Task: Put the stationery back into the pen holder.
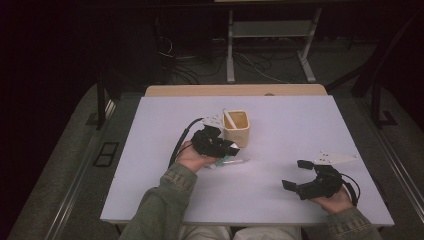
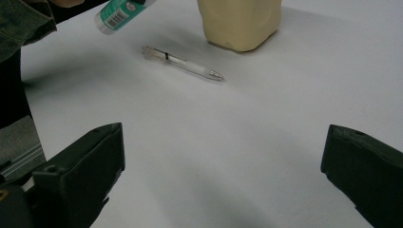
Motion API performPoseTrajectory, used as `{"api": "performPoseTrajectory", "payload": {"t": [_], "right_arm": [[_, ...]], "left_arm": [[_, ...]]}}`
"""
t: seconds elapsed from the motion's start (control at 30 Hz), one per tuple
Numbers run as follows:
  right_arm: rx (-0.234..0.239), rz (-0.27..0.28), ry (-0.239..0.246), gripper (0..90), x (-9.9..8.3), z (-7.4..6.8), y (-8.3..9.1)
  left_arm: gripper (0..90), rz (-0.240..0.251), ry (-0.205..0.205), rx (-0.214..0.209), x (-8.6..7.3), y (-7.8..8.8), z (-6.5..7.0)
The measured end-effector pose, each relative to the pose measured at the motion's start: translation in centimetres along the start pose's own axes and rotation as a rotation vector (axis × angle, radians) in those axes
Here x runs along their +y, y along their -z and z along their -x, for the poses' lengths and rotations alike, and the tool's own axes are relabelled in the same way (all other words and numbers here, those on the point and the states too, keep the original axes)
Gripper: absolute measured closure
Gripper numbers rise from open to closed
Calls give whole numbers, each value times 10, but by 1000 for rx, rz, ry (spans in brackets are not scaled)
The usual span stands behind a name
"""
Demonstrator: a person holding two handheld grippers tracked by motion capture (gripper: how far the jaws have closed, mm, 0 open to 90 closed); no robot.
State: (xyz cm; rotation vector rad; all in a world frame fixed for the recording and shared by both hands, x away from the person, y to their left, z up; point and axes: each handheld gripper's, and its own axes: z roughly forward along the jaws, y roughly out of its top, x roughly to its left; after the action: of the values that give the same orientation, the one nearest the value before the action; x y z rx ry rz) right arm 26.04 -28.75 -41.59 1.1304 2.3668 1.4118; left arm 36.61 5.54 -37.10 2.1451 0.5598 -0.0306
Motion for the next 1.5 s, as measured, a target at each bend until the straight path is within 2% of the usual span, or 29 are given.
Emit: {"api": "performPoseTrajectory", "payload": {"t": [0.1, 0.17, 0.57, 0.67, 0.8, 1.03, 1.5], "right_arm": [[0, 0, 1, 4, 0, 0, 0], [0, 0, 0, 4, 0, 0, 0], [3, 0, 0, 4, 0, 0, 0], [3, -2, 2, 4, 0, 0, 0], [3, 0, 1, 4, 0, 0, 0], [4, 0, 2, 4, 0, 0, 0], [9, -2, 0, 4, 0, 0, 0]], "left_arm": [[639, 27, 3, -2, 2, 4, 0], [639, 37, -9, 4, 3, 6, -1], [639, 136, 9, 6, 9, 21, -7], [639, 179, 30, 6, 12, 24, -7], [639, 193, 18, 7, 15, 26, -8], [639, 232, 24, 17, 20, 26, -11], [639, 260, 2, 25, 45, 28, -18]]}}
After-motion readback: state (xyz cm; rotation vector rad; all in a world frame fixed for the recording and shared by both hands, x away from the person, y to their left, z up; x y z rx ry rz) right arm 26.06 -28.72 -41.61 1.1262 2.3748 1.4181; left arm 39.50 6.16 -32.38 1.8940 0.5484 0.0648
